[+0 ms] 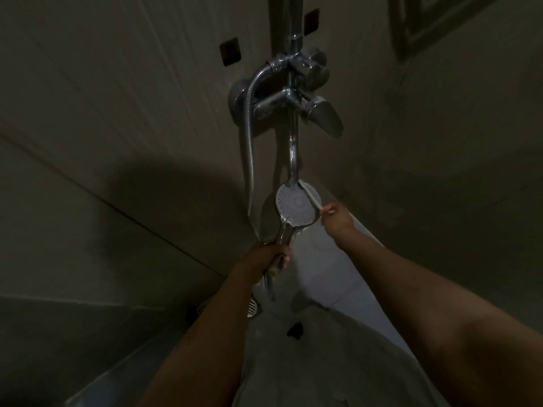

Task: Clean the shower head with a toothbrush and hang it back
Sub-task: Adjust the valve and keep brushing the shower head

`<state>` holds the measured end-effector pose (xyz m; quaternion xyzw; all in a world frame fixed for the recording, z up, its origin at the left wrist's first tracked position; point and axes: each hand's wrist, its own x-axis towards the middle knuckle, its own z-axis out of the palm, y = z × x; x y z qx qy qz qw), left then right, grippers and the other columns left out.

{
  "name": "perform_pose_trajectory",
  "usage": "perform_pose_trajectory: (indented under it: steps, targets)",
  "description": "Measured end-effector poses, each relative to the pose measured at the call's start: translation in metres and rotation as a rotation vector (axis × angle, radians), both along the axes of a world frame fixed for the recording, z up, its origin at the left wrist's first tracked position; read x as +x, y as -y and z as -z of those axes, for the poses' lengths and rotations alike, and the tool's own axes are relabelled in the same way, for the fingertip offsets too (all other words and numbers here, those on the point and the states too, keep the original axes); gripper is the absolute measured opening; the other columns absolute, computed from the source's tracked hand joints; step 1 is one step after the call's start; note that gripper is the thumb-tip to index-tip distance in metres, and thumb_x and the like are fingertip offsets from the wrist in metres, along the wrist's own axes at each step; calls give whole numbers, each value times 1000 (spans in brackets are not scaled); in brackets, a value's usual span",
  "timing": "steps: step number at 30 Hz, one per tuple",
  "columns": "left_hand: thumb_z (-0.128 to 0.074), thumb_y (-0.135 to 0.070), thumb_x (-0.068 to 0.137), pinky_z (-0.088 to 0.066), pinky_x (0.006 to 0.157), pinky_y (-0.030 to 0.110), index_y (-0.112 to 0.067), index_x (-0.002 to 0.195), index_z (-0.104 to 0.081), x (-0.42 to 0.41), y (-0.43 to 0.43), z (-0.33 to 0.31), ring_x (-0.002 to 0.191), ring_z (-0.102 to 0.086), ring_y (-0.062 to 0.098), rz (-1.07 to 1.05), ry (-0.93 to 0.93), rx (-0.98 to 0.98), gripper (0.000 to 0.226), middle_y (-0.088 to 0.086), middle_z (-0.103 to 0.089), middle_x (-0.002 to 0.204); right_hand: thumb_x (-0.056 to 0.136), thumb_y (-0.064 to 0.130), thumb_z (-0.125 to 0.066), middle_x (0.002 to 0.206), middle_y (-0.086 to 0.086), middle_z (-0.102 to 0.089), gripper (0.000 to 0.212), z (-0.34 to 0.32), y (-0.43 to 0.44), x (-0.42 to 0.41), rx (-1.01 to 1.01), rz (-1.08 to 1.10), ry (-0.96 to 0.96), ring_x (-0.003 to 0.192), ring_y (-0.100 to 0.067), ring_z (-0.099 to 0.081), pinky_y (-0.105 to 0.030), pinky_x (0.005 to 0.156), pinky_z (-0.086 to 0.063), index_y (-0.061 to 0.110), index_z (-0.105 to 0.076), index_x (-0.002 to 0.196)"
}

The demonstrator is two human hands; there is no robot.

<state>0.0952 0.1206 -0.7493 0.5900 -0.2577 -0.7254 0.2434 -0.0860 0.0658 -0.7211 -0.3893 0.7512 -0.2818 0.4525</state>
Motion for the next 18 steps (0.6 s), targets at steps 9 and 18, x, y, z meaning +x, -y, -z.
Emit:
perform_pose_trajectory:
  steps: [9, 18]
  targets:
    - [-63, -5, 73, -42, 39, 16, -4, 75, -61, -2, 0, -9, 37, -52, 7, 32, -21, -65, 3, -1, -58, 46, 96, 7, -46, 67, -1, -45, 9, -16, -22, 21, -58, -198, 209, 53, -5, -41, -7, 36, -33, 5, -52, 89]
    - [-73, -26, 52, -43, 44, 19, -8, 87, -67, 2, -2, -8, 45, -55, 10, 100, 38, -24, 39, 0, -62, 55, 95, 4, -43, 74, -9, -48, 30, -16, 5, -13, 52, -41, 39, 55, -10, -36, -16, 45, -33, 17, -46, 68]
